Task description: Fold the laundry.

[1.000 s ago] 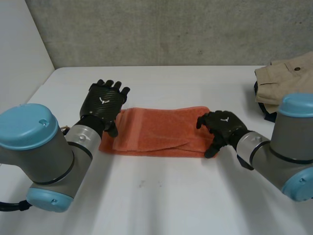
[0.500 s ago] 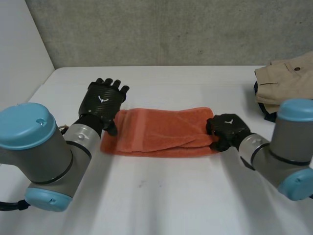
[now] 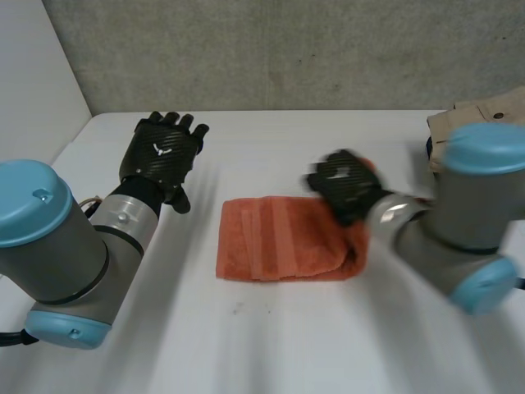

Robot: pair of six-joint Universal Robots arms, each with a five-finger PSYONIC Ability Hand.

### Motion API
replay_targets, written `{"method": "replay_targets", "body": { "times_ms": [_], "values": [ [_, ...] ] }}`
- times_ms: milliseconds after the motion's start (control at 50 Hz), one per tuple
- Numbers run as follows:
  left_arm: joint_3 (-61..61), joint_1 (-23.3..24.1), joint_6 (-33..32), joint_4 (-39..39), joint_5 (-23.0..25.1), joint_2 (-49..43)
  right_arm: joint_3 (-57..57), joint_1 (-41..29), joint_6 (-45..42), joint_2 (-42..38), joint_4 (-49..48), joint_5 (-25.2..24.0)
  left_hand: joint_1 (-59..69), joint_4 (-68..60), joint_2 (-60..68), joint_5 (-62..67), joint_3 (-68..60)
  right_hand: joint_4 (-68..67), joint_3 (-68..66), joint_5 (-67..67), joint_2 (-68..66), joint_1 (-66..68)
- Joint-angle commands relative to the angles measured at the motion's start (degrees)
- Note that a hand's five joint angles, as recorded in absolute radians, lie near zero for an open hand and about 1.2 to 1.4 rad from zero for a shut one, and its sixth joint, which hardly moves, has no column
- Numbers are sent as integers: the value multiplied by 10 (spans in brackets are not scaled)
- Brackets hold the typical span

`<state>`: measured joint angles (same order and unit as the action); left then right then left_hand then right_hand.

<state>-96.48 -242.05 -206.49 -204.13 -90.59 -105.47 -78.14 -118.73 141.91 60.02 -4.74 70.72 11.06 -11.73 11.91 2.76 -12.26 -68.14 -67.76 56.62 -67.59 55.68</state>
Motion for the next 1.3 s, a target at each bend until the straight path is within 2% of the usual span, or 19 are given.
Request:
{"method": "replay_targets", "body": {
  "times_ms": [20,80,100,180,240,260,320,400,480,560,600,700,840,980,1080,1160,1260,1300],
  "values": [
    [0,-10,0,0,-13,6,81,-138,-23,-119,-36,-44,-10,17,-19,-27,22,-119,-122,134,-124,243],
    [1,-13,0,-1,-27,6,93,-143,-23,-141,-38,-48,-10,17,-19,-27,22,-119,-122,134,-124,243],
    [1,-16,2,-1,-35,6,105,-144,-17,-145,-40,-46,-10,17,-19,-27,22,-29,-33,44,-35,154],
    [6,-18,3,-1,-42,5,120,-140,32,-140,-45,-24,-10,17,-19,-27,22,581,578,-566,576,-457],
    [9,-14,3,-1,-41,4,118,-136,97,-127,-43,4,-10,17,-19,-27,22,581,578,-566,576,-457],
    [11,-11,3,-1,-40,4,110,-131,153,-112,-40,24,-10,17,-19,-27,22,581,578,-566,576,-457],
    [18,0,3,-2,-38,3,76,-100,257,-55,-36,43,-10,17,-19,-27,22,581,578,-566,576,-457],
    [44,34,19,-1,-38,-9,30,-29,338,20,-19,45,-10,17,-19,-27,22,581,578,-566,576,-457],
    [73,81,53,8,-36,-43,19,20,371,45,27,53,-5,12,-14,-22,17,581,578,-566,576,-457],
    [110,124,79,45,-35,-82,32,41,370,34,64,57,-5,12,-14,-22,17,581,578,-566,576,-457],
    [130,131,86,63,-36,-104,44,41,369,13,72,58,-5,12,-14,-22,17,581,578,-566,576,-457],
    [177,134,86,125,-50,-181,110,34,369,-71,114,48,3,3,-5,-14,9,581,578,-566,576,-457],
    [191,138,63,173,-122,-225,180,20,367,-157,153,28,3,3,-5,-14,9,581,578,-566,576,-457],
    [191,131,34,181,-122,-227,207,3,315,-207,156,43,2,5,-7,-15,10,581,578,-566,576,-457],
    [193,130,31,182,-118,-220,205,0,259,-192,159,74,0,7,-9,-17,12,581,578,-566,576,-457],
    [205,130,31,182,-94,-199,180,-4,252,-132,150,77,-5,12,-14,-22,17,581,578,-566,576,-457],
    [206,113,33,179,-27,-125,108,-11,248,-63,92,78,-5,12,-14,-22,17,581,578,-566,576,-457],
    [205,95,34,181,15,-98,52,-22,241,-31,47,78,-2,8,-10,-19,14,581,578,-566,576,-457]
  ]
}}
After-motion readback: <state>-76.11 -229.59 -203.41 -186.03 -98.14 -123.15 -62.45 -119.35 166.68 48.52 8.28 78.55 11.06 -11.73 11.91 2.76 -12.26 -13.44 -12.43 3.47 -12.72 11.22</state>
